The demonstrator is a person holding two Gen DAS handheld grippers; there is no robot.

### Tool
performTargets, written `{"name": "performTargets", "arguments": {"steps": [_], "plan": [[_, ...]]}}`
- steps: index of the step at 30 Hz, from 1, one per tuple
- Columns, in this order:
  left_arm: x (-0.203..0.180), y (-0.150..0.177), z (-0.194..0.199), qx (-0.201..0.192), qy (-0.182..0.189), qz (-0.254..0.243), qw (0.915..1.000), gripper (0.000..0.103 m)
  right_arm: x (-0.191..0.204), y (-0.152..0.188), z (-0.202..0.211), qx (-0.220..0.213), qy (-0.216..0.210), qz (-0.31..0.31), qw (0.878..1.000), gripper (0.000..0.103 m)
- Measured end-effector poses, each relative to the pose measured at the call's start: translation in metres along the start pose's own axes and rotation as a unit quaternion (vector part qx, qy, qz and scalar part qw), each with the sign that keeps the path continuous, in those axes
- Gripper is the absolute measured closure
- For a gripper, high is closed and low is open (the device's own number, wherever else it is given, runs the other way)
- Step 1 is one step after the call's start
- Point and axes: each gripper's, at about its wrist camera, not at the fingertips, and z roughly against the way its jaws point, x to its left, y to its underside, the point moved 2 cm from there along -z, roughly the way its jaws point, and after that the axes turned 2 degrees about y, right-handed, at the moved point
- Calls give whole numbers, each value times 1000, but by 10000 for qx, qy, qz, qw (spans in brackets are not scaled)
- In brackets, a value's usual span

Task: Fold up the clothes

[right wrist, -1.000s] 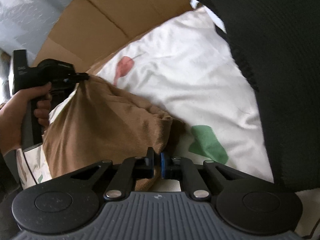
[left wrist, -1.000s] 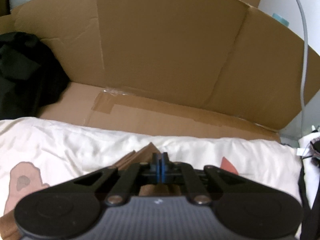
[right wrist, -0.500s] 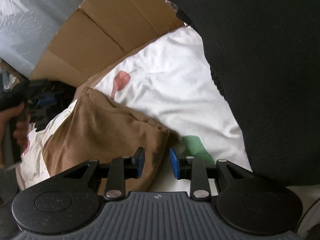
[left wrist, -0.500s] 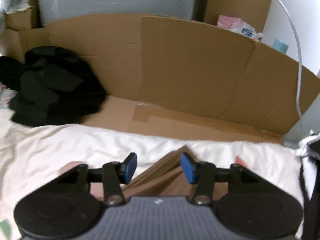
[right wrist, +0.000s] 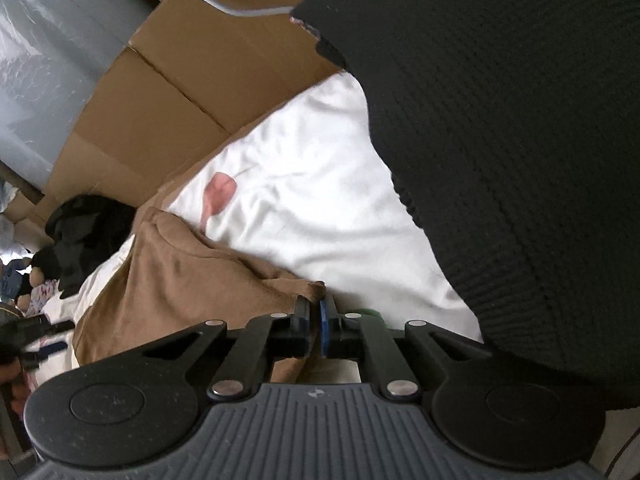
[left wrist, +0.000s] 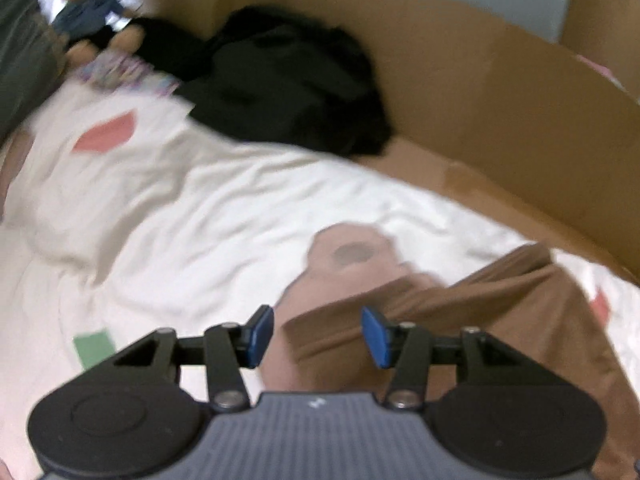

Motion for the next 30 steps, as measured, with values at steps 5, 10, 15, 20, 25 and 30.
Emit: {"name": "performTargets", "arguments": {"steps": [5,10,15,20,25,30], "plan": [[17,10,-19,112,197,427,9988,44,-3,1,-3,92,108,-11,9999,89],[20,9,-26,32,411,513,9978,78,-4,2,-2,95,125,13,9999,85],[27,3,-14,-236,-17,791,9966,66,-2,2,2,77,175,96,9998,73],[34,12,3,-193,34,963,9952,63,6,6,7,-37,359,580,9977,66],[40,22,37,-226,183,1045,9941,37,10,9,12,-53,337,908,9953,56],[44,23,60,-171,185,980,9949,31,20,17,15,-52,189,1436,9894,45]]}}
